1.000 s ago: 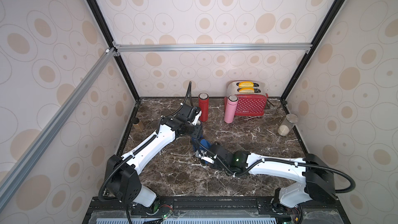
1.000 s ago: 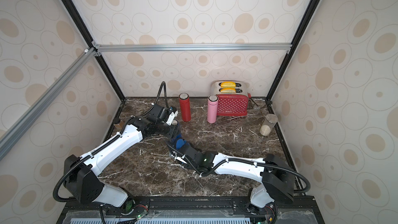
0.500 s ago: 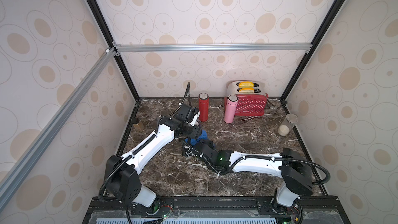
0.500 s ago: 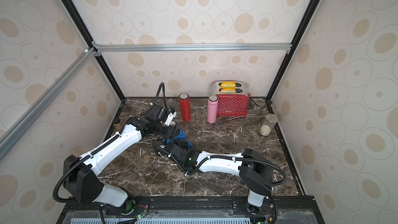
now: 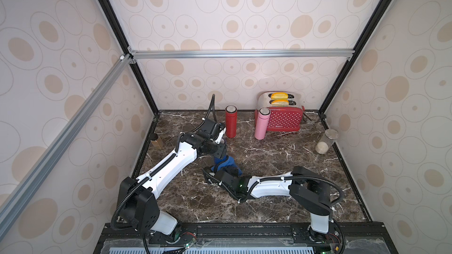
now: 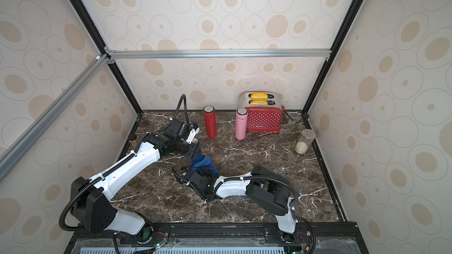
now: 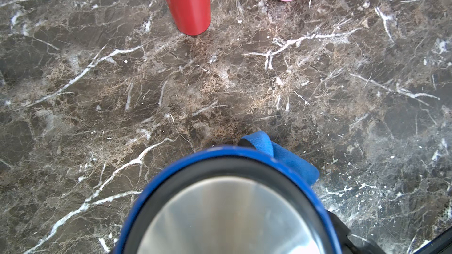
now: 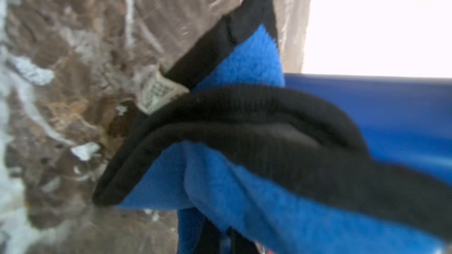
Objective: Wipe the surface of the thermos
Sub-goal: Wipe the dirt from the surface of the thermos.
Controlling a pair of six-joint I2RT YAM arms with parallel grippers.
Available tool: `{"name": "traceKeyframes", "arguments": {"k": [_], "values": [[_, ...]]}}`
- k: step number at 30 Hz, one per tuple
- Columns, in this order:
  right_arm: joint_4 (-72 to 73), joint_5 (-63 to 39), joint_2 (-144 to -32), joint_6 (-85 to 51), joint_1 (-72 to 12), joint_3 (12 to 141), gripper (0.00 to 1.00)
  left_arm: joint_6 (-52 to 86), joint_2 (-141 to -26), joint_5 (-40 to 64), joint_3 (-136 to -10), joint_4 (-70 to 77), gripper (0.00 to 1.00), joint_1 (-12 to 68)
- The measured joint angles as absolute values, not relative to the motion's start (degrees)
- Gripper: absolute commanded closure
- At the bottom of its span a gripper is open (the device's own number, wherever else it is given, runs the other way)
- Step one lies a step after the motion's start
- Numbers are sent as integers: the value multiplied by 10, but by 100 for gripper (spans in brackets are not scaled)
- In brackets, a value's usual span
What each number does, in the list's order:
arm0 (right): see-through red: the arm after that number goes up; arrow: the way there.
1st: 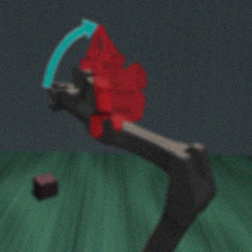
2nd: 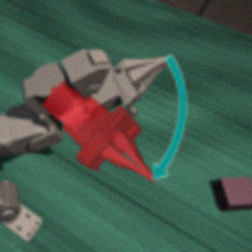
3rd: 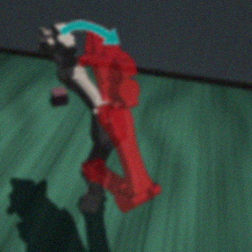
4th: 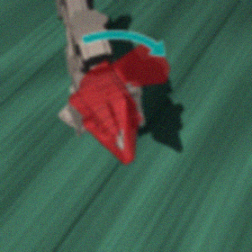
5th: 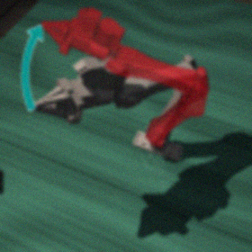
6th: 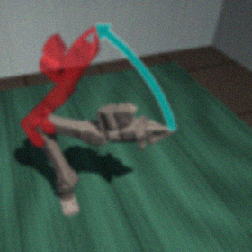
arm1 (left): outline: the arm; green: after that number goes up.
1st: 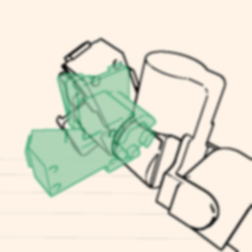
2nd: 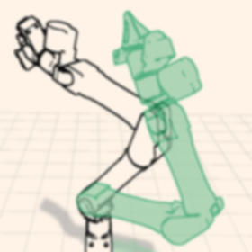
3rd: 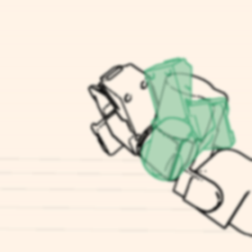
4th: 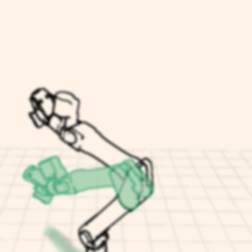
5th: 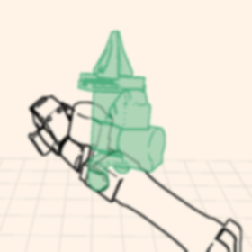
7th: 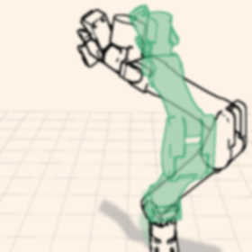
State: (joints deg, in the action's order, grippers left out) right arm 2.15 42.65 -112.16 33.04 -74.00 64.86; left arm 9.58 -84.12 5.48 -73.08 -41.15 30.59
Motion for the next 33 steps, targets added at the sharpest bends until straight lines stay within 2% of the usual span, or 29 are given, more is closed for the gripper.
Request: {"name": "traceKeyframes", "arguments": {"k": [7, 16, 22, 29, 33], "values": [[26, 435, -1112, 354, -741, 649, 100, 96, -841, 55, -731, -411, 100, 306], [39, 463, -1028, 458, -746, 683, 100, 96, -842, 47, -730, -405, 100, 303], [55, 472, -1069, 470, -750, 683, 100, 96, -844, 42, -729, -402, 100, 302], [47, 461, -1167, 442, -762, 693, 100, 91, -844, 41, -729, -402, 100, 303], [42, 460, -1180, 455, -763, 706, 100, 91, -844, 41, -729, -402, 100, 303]]}}
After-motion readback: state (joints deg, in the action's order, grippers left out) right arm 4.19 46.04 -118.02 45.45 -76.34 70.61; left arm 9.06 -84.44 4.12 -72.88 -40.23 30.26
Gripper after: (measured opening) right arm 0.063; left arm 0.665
